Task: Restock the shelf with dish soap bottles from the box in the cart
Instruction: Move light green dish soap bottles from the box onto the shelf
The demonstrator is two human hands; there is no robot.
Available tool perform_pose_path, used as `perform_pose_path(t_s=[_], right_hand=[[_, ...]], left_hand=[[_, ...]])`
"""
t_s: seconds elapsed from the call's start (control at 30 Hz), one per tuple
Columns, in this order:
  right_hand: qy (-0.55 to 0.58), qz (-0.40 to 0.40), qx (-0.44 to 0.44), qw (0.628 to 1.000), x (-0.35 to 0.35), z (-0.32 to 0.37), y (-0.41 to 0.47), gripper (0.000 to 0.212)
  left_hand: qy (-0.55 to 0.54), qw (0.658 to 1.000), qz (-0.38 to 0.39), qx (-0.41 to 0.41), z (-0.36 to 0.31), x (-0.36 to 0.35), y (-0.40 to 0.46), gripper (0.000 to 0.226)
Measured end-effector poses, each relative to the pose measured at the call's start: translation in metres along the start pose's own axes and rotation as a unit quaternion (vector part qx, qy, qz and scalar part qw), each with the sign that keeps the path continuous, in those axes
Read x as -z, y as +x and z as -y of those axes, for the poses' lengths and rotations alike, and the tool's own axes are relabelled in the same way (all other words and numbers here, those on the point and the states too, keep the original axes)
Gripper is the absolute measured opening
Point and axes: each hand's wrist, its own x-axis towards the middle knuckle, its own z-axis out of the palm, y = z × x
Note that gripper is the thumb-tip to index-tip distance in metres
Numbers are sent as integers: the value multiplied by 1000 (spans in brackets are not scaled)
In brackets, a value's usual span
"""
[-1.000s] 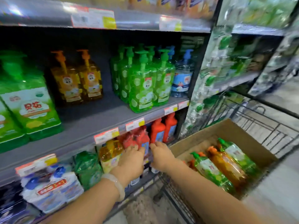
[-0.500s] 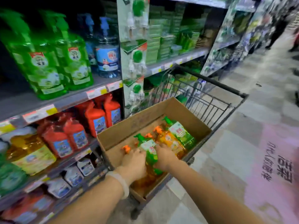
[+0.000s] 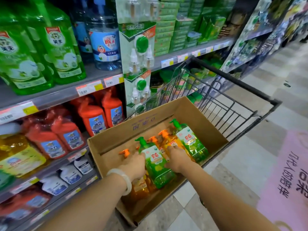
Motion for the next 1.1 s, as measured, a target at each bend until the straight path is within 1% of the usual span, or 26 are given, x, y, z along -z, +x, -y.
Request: perform_pose_path(t_s=[0.1, 0.23, 0.3, 0.37, 0.43, 0.53, 0.57, 0.6, 0.7, 0.77, 0.83, 0.9, 0.97, 1.03, 1.1], right_hand=[[16, 17, -5, 1000, -2, -9, 22, 74], [26, 75, -9, 997, -16, -17, 56, 79], [36, 93, -7, 995, -24, -19, 78, 80], [78, 116, -4, 990, -31, -23, 98, 72], [130, 141, -2, 981, -39, -28, 114, 66], [239, 194, -21, 951, -50, -36, 136, 76], [266, 212, -25, 940, -55, -39, 142, 76], [286, 228, -26, 930, -60, -41, 149, 71], [322, 256, -37, 911, -77, -45, 165, 50], [328, 269, -50, 904, -85, -47, 171, 40], [330, 273, -57, 902, -89, -47, 176, 34], [337, 263, -78, 901, -90, -46, 180, 40], [334, 246, -96, 905, -90, -41, 179, 57], [319, 231, -96, 914, -91, -37, 175, 74], [311, 229, -84, 919, -87, -35, 169, 78]], left_hand=[[-42, 999, 23, 17, 0, -9, 21, 56], [-102, 992, 56, 53, 2, -23, 43, 46], [-141, 985, 56, 83, 3, -28, 57, 44], [-179, 974, 55, 129, 4, -35, 68, 44], [-212, 961, 62, 168, 2, -45, 77, 49], [-287, 935, 67, 199, -4, -65, 90, 58], [-308, 928, 67, 200, -7, -71, 94, 60], [-325, 922, 69, 198, -10, -76, 99, 61], [-356, 909, 78, 201, -17, -90, 111, 62], [-380, 895, 88, 215, -19, -96, 119, 61], [-402, 879, 94, 237, -20, -100, 126, 62], [-419, 866, 87, 259, -21, -102, 131, 64], [-431, 857, 68, 274, -24, -106, 131, 67], [-448, 846, 56, 284, -26, -111, 126, 67], [-478, 829, 38, 287, -27, -113, 118, 69]])
